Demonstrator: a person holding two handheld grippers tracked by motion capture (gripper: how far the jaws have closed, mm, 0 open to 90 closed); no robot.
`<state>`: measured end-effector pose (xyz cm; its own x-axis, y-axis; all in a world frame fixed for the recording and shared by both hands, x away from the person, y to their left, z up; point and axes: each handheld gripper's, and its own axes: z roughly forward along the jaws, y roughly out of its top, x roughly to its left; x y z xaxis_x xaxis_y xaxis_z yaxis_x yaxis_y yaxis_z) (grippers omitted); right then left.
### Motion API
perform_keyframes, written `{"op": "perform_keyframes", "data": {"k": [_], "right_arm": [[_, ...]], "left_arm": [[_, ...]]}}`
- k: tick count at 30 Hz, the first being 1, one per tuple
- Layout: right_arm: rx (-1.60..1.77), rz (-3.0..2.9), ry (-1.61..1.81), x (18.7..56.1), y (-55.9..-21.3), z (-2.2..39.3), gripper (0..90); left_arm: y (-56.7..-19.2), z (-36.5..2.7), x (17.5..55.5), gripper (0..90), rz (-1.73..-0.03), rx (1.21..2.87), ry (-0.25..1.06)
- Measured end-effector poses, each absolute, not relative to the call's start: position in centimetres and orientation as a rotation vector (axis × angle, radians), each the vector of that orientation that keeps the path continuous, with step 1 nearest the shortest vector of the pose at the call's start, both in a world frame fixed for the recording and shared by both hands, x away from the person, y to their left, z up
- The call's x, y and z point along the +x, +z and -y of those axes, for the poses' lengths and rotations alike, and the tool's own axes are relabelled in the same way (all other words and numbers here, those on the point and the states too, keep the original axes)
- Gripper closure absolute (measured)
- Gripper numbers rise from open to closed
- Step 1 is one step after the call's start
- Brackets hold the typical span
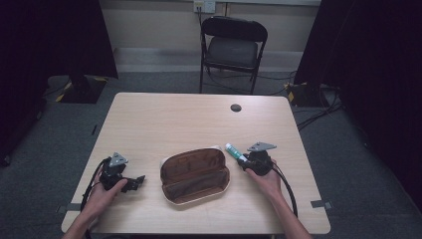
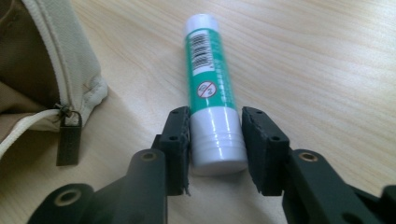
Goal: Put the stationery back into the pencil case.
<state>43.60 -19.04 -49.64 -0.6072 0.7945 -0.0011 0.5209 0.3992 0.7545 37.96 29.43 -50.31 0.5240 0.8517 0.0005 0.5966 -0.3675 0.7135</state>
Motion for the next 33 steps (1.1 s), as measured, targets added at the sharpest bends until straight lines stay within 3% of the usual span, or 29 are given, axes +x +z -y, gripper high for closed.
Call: {"op": "perform_keyframes", "data": {"k": [15, 33], "right_arm": [[1.160, -2.290, 1.052, 43.4, -49.6, 18.8, 65.5], [1.235, -2.211, 1.215, 42.1, -47.0, 21.2, 65.7]], "left_arm": [[-50.3, -29.4, 38.0, 0.0, -1.172, 2.098, 0.492], [-50.3, -29.4, 38.0, 0.0, -1.171, 2.098, 0.491]]}}
